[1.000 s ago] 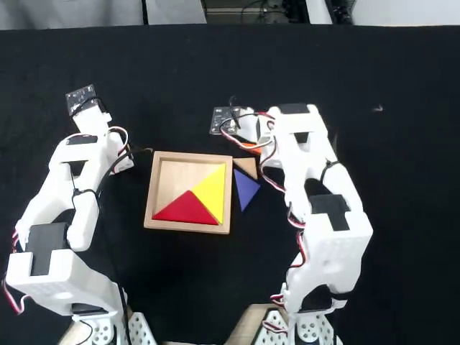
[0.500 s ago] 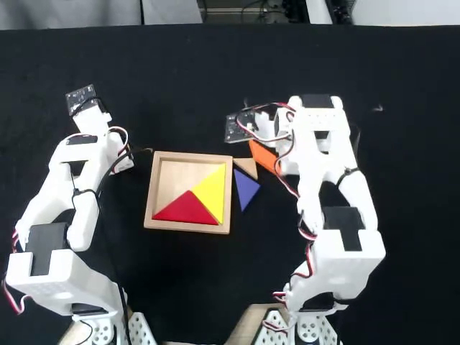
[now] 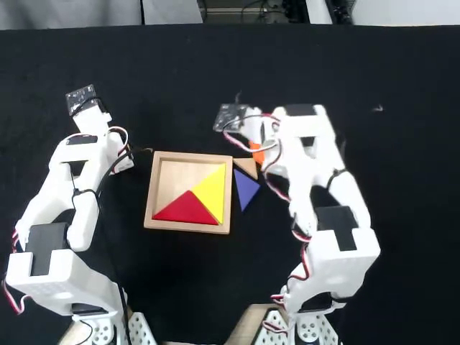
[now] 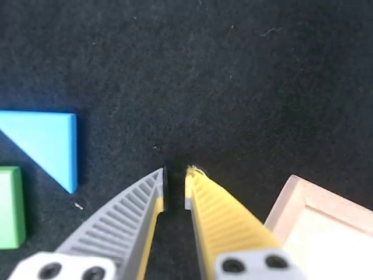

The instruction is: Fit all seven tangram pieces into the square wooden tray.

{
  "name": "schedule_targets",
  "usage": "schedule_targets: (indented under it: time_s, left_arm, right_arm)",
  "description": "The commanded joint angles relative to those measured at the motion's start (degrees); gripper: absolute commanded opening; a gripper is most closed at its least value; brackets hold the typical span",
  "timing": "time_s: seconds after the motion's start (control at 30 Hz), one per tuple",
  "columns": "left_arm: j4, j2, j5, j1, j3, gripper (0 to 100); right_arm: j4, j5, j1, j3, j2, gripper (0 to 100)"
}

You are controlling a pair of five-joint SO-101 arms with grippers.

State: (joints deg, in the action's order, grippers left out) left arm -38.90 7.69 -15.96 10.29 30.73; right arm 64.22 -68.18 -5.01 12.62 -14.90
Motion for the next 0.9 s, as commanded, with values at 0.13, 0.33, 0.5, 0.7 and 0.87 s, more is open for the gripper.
schedule_targets:
  time_s: [0.13, 0.33, 0.5, 0.7, 0.87]
  left_arm:
    - [0.9, -2.7, 0.7, -0.6, -0.4, 8]
    - [0.9, -2.7, 0.7, -0.6, -0.4, 8]
    - [0.9, -2.7, 0.7, -0.7, -0.4, 8]
    - [0.9, -2.7, 0.7, -0.7, -0.4, 8]
    - [0.9, -2.7, 0.7, -0.7, -0.4, 8]
  right_arm:
    - [-7.2, 1.0, -3.3, 4.0, 1.7, 24.0]
    - [-13.4, 3.0, -3.2, 4.4, -1.1, 24.0]
    - [-13.7, 2.9, -2.5, 1.3, -4.4, 18.6]
    - [-13.9, 2.8, -2.4, 0.6, -4.1, 3.8]
    - [-14.6, 1.8, -2.1, 0.4, -4.0, 1.1]
